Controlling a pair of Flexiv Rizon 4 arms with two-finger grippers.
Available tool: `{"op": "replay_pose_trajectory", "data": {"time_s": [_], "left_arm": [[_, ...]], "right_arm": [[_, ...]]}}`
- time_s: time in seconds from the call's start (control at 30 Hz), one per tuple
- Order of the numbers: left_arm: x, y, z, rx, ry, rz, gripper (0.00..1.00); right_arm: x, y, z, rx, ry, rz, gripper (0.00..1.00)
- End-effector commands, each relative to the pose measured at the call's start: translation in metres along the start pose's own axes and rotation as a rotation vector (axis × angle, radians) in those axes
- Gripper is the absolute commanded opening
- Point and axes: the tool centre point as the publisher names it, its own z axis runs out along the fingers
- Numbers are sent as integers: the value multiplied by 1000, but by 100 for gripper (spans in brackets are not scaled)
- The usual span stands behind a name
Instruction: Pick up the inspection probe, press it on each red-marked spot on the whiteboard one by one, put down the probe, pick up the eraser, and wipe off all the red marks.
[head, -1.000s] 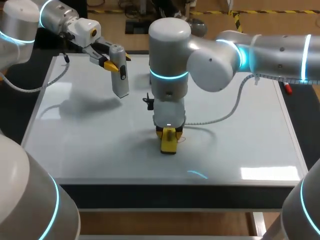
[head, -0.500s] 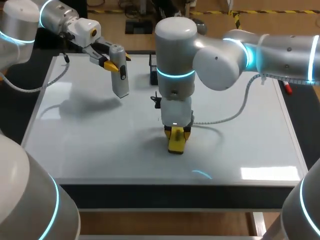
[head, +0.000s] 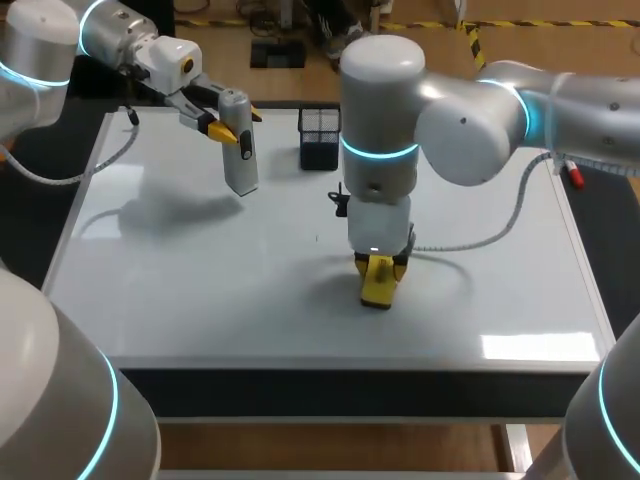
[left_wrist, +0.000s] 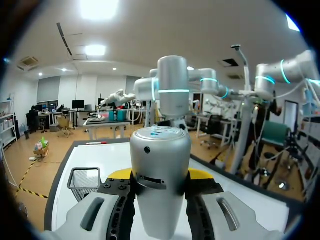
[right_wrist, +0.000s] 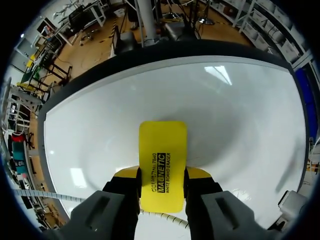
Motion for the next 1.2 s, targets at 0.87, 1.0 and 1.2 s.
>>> {"op": "replay_pose_trajectory", "data": {"time_s": [0.87,1.0,1.2], "left_arm": [[-1,-2,-1,-1,4,-1,0],[-1,-2,-1,-1,4,-1,0],[-1,-2,-1,-1,4,-1,0]], "right_arm": [[21,-15,-61,89,-2,-53,0],[23,-15,-62,91,-12,-41,0],[23,-15,-62,91,-12,-41,0]]}}
